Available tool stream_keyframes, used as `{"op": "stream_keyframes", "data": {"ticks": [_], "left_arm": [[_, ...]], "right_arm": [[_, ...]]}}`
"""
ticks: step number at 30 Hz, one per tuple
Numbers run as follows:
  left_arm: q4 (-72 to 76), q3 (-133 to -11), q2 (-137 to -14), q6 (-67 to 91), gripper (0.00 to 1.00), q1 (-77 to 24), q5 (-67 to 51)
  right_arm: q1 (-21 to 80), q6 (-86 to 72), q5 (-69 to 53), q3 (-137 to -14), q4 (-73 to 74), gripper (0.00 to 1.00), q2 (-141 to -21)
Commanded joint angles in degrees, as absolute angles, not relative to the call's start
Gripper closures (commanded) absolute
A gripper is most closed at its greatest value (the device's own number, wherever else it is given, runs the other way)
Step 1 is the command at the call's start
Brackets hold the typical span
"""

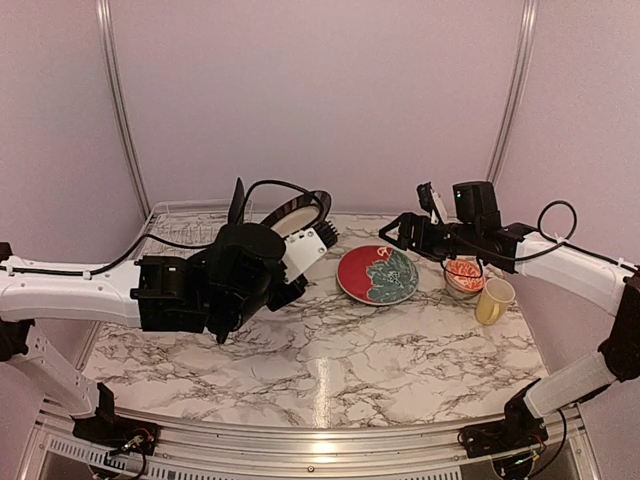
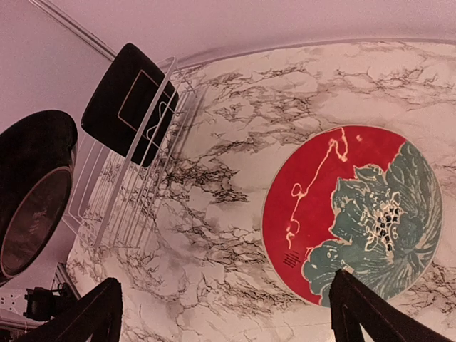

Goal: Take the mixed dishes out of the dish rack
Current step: Pass from the left arm to the right

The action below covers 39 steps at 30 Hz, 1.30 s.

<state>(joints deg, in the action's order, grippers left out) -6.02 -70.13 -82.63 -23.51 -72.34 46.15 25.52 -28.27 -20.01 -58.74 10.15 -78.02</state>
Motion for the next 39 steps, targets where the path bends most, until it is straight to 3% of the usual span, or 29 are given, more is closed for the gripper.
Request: {"op": "stream_keyframes", "data": {"ticks": [1, 11, 22, 27, 32, 39], "left_arm": [[8.5, -71.4, -91.1, -41.9, 1.0, -75.8, 62.4], [15.3, -72.4, -102.0, -49.9, 1.0, -78.0, 64.6], [16.2, -74.3, -107.0, -51.8, 1.0, -79.4, 64.5], [15.8, -74.5, -107.3, -51.3, 1.0, -79.4, 64.1], [14.8, -74.1, -106.9, -49.9, 1.0, -79.4, 63.7], [14.2, -73.2, -105.9, -48.2, 1.0, -79.4, 63.6]], "right_arm": [[26.0, -33.1, -20.8, -60.8, 9.7, 0.02, -77.9], [26.1, -35.1, -20.9, -60.4, 9.1, 0.03, -76.3], [32.6, -36.3, -22.6, -62.3, 5.5, 0.11, -84.5], [33.6, -40.1, -28.8, -60.6, -1.9, 0.22, -87.5], [33.7, -44.5, -33.7, -59.0, -8.8, 0.44, -89.3], [33.7, -50.5, -37.2, -57.4, -16.4, 0.6, -91.0]]}}
